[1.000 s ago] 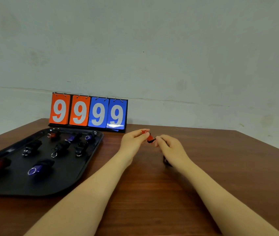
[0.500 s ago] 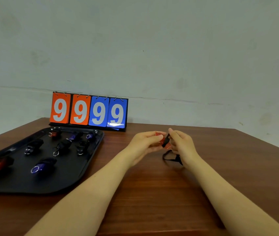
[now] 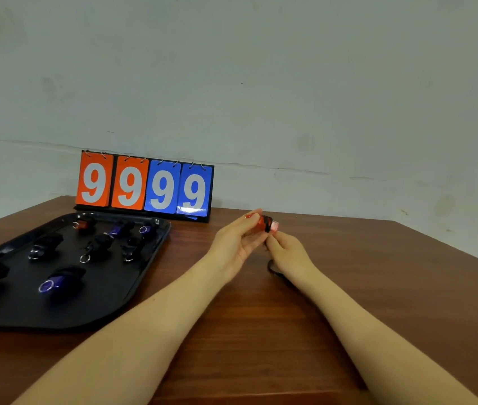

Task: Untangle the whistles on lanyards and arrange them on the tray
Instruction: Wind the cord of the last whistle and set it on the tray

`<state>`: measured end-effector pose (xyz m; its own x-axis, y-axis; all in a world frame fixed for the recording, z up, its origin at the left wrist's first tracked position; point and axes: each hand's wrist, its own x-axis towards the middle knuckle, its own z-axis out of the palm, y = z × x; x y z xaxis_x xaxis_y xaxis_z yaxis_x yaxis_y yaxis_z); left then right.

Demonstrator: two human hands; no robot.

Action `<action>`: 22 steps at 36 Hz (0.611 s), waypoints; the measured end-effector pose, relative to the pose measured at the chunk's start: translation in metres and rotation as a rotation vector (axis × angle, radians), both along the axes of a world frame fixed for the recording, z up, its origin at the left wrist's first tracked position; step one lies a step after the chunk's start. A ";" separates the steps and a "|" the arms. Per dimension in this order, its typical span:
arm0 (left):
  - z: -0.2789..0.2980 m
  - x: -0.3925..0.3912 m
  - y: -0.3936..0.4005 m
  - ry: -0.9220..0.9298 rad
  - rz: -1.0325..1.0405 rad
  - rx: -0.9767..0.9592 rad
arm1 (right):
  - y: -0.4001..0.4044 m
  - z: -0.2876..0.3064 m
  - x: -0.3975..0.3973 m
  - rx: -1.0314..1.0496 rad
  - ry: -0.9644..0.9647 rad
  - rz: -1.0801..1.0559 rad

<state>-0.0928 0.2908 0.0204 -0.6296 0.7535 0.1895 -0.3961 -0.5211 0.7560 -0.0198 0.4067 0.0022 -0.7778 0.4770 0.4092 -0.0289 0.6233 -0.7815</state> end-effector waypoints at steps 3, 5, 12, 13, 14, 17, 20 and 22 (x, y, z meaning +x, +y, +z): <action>-0.002 -0.004 0.001 0.056 0.118 -0.089 | -0.001 -0.001 -0.001 0.133 -0.031 0.027; -0.004 -0.007 0.002 0.045 0.182 -0.104 | -0.002 -0.002 0.000 0.237 -0.056 0.024; -0.008 -0.015 0.002 0.232 0.316 -0.220 | -0.007 -0.001 -0.002 0.376 -0.100 0.037; -0.009 -0.015 0.002 0.283 0.336 -0.248 | -0.007 0.000 -0.002 0.395 -0.103 0.034; -0.010 -0.015 0.003 0.328 0.353 -0.269 | -0.007 0.000 -0.002 0.404 -0.102 0.033; -0.012 -0.017 0.004 0.436 0.382 -0.327 | -0.008 0.001 0.000 0.344 -0.055 0.034; -0.014 -0.020 0.003 0.438 0.372 -0.353 | -0.009 0.005 0.003 0.111 0.040 0.061; -0.014 -0.022 0.002 0.411 0.345 -0.344 | -0.009 0.009 0.004 -0.091 0.104 0.091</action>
<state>-0.1149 0.2926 0.0066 -0.7745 0.5810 0.2502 0.1089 -0.2672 0.9575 -0.0159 0.3980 0.0107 -0.7751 0.4456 0.4481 -0.1657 0.5409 -0.8246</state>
